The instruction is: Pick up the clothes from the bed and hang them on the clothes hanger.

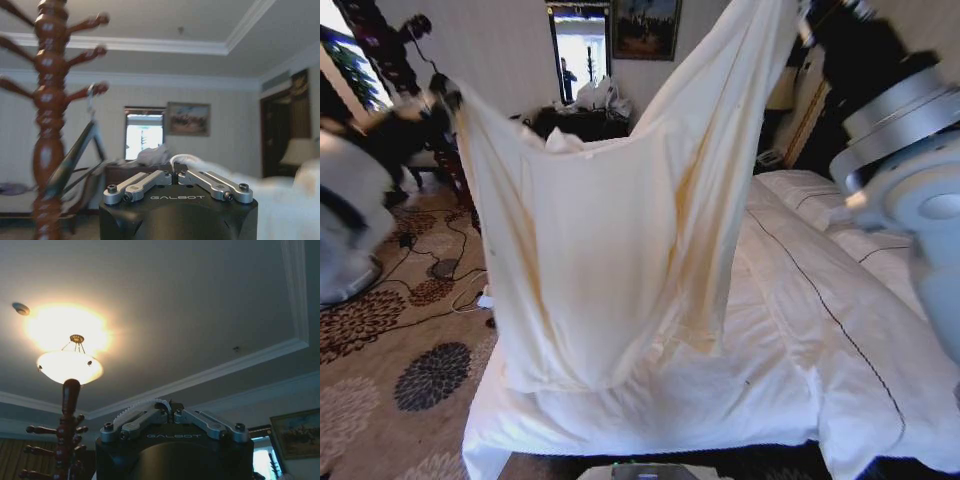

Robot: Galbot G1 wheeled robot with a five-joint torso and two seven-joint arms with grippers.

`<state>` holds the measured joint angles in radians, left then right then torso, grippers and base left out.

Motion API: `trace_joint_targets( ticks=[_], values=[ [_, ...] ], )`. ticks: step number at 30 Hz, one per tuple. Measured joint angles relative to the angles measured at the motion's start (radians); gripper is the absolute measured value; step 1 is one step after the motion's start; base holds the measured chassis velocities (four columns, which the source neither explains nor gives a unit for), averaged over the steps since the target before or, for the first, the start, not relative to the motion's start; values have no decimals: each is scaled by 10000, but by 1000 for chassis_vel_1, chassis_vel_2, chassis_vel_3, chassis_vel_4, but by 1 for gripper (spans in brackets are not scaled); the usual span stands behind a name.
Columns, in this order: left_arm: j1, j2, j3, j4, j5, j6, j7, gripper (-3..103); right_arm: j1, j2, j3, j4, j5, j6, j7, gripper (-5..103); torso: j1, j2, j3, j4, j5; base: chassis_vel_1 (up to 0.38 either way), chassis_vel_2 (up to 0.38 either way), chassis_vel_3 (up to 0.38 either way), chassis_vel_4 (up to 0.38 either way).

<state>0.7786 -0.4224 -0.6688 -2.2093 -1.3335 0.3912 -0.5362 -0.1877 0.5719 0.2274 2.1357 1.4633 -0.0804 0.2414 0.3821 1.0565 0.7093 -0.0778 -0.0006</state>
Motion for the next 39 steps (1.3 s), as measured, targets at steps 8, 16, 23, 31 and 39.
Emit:
trace_joint_targets(
  ticks=[8, 16, 23, 31, 39],
  values=[
    [1041, -106, 223, 565, 2331, -925, 868, 0, 97, -383, -569, -345, 56, 365, -257, 1, -3, 0, -2, 0, 9, 0, 0, 0, 0],
    [1391, -4185, -1227, 738, 1944, -901, 3266, 5, -232, -553, -651, -789, 170, 813, -547, 1, -2, 0, -2, 6, 1, 0, 0, 0, 0],
    [1439, -6308, -1391, -230, 1708, -1, 2795, 0, -1066, -189, -158, -957, -320, 1046, -820, 1, -4, 0, -2, 2, 13, 0, 0, 0, 0],
    [1437, -7250, -916, -1202, 1632, 958, 2114, 0, -2583, 1030, 764, -898, -1436, 1144, -1559, 1, -4, 1, -3, -1, 12, 0, 0, 0, 0],
    [1749, -8317, -321, -447, 2970, 922, 2316, 0, -3514, 1884, 1136, -1007, -2173, 1213, -1901, 1, -3, 0, -2, -2, 6, 0, 0, 0, 0]
  ],
)
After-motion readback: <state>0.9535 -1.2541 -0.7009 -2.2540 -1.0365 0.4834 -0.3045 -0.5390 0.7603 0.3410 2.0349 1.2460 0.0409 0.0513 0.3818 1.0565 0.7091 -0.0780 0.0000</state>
